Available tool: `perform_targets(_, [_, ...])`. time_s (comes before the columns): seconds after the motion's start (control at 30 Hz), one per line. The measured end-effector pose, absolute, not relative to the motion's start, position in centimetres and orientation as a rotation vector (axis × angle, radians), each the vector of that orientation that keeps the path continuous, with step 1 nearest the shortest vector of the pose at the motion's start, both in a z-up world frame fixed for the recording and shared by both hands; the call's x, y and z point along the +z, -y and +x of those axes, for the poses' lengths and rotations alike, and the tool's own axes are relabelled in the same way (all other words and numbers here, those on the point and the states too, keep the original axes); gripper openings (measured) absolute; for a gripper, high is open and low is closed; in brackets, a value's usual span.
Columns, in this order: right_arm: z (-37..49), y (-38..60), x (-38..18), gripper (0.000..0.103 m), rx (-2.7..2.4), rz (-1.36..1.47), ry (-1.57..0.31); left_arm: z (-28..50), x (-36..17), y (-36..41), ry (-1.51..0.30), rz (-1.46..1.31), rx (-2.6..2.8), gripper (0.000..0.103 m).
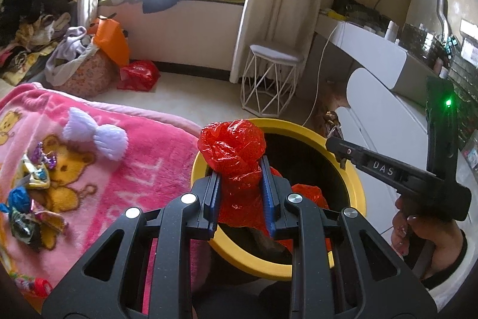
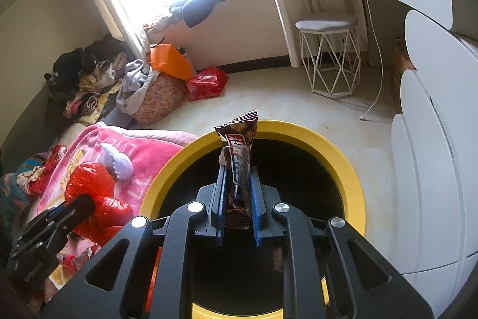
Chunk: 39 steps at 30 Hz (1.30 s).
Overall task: Collect trash
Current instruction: 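Carry both held wrappers over the yellow bin and open both tools, then move both open tools back over the remaining wrappers on the blanket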
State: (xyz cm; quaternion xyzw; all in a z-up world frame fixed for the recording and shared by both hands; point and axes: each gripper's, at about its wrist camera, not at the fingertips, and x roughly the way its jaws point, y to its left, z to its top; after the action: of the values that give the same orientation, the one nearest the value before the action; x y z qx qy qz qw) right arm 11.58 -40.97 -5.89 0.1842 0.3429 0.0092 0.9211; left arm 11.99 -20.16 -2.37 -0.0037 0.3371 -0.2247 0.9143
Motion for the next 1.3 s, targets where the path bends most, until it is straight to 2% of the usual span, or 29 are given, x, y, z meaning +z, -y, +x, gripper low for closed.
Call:
perform_targets(0.2, [11.8,41.8,-6.3,0.016,0.014,0.387,-0.715,13.0,-3.4,20.7,-0.719,-0.015,-0.463,0.018])
perform_targets(0.27, [12.1,42.0,-6.5,0.019,0.015,0.389,-0.727,13.4,-3.6,20.8,-0.719,-0.020,-0.459,0.023])
perform_targets(0.3, [12.2,42.2,-6.6,0.027,0.015,0.393,-0.733,13.5,-3.7,20.8,-0.719,-0.024,-0.453,0.028])
perform_targets(0.33, [12.3,42.4,-6.8,0.033,0.011,0.399,-0.739,13.7,-3.8,20.5,-0.724,-0.035,-0.446,0.049])
perform_targets(0.37, [12.1,42.3,-6.9,0.045,0.001,0.406,-0.740,13.8,-3.9,20.3,-0.727,-0.051,-0.435,0.071])
perform_targets(0.4, [12.1,42.2,-6.9,0.050,-0.008,0.412,-0.739,14.0,-4.1,19.6,-0.728,-0.080,-0.418,0.077])
perform_targets(0.53, [12.0,42.2,-6.7,0.057,-0.017,0.404,-0.734,13.9,-3.9,18.2,-0.727,-0.104,-0.370,0.092])
perform_targets(1.3, [10.5,33.1,-2.8,0.067,0.182,0.283,-0.668,11.2,0.8,8.5,-0.579,-0.236,-0.165,0.092])
